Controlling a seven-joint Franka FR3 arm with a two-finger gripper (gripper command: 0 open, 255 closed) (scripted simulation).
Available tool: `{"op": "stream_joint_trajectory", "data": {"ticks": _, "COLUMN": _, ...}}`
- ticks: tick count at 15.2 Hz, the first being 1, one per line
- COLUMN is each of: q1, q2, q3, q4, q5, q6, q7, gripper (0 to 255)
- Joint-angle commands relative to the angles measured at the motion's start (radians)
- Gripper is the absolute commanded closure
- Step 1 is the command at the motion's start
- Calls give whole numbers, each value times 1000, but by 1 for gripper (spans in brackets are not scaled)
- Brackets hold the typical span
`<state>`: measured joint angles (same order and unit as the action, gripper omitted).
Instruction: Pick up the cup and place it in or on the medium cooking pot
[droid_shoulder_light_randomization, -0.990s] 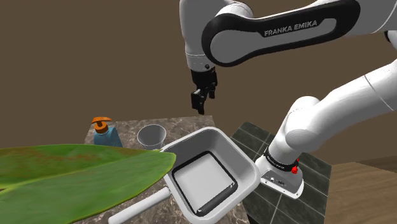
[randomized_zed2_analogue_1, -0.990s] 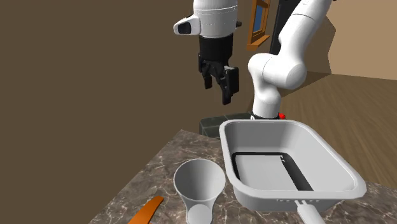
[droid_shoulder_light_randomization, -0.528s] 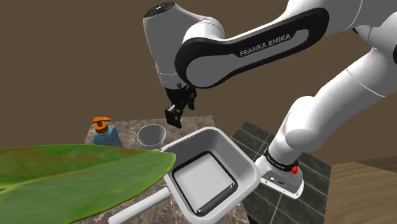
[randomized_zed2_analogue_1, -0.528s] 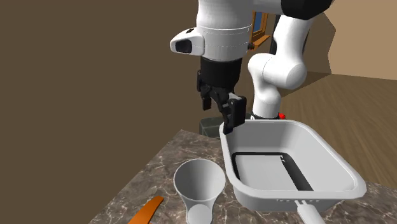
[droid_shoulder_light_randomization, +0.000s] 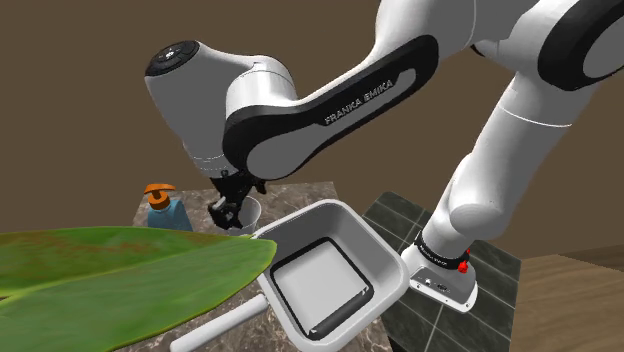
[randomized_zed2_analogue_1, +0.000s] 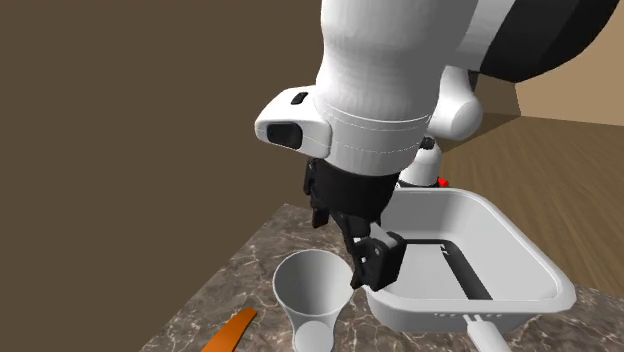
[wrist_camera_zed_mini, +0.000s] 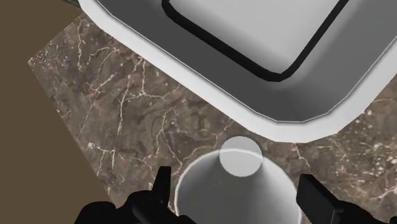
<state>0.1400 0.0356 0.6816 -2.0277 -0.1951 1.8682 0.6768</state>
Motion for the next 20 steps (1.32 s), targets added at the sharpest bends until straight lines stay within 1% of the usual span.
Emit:
{"op": "stream_joint_trajectory", "data": {"ticks": 1, "q1": 29, "q2": 97, "q3": 19, "q4": 73, "q5": -78, "q6": -10, "q7": 79, "gripper": 0}}
{"op": "stream_joint_trajectory", "data": {"ticks": 4, "q1": 96, "q2": 237, "q3": 19, "q4": 192, "q5": -188, "q6": -41, "q7": 172, "gripper": 0}}
{"op": "stream_joint_trajectory", "data": {"ticks": 12, "q1": 89, "q2": 256, "q3": -1, "q4": 115, "q5": -213, "q6": 51, "q7": 188, "gripper": 0}}
{"op": "stream_joint_trajectory", "data": {"ticks": 20, "q1": 89, "q2": 256, "q3": -1, "q4": 115, "q5": -213, "q6": 50, "q7": 188, "gripper": 0}}
